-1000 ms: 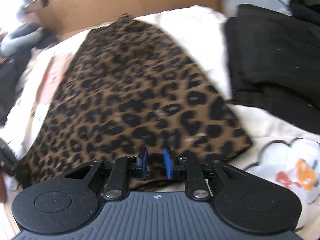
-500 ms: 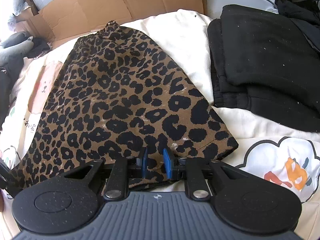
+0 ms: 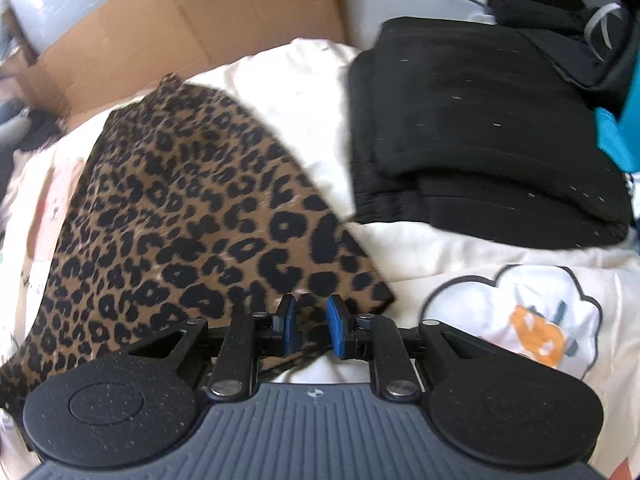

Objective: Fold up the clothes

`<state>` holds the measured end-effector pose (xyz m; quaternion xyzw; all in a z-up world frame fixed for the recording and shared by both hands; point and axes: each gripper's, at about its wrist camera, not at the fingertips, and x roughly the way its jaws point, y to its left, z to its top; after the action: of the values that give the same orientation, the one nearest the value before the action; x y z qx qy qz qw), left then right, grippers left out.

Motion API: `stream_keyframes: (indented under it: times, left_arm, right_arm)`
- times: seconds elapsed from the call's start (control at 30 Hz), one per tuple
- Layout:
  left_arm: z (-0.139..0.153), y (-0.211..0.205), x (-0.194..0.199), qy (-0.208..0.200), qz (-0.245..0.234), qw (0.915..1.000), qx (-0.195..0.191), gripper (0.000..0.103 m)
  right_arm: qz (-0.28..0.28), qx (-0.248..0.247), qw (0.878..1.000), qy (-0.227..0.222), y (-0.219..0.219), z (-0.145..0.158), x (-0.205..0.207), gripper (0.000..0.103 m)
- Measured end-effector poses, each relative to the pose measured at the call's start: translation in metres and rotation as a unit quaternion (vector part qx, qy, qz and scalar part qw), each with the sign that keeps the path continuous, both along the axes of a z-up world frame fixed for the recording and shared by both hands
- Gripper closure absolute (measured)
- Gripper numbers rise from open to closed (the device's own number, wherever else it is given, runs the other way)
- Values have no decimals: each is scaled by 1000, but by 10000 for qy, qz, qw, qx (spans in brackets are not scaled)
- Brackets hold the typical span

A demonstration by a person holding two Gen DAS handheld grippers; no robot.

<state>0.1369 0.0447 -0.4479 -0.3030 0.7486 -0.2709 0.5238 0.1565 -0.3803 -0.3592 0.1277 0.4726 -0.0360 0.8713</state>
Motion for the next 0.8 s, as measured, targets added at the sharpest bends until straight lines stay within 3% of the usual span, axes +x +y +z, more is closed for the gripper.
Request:
stream_keyframes:
  times: [0.2, 0.37, 0.57, 0.7, 0.8]
  left_arm:
    - [17, -5, 3, -29, -146, 9994, 323, 96]
    - [29, 1, 7, -245, -336, 9967, 691, 96]
    - [27, -2, 10, -193, -421, 9948, 911, 96]
    - [24, -5, 11, -189, -488, 9940, 955, 96]
    - [22, -14, 10, -190, -520, 9938, 969, 96]
  right_arm:
    - [-300, 141, 9994, -114, -17, 0, -7, 78]
    - [-207, 118, 9996, -159, -29, -2, -7, 77]
    - [-5, 454, 9988, -169, -41, -11, 6, 77]
    - [218, 730, 9970, -131, -47, -16, 18, 65]
    - [360, 926, 9950, -17, -54, -25, 26, 63]
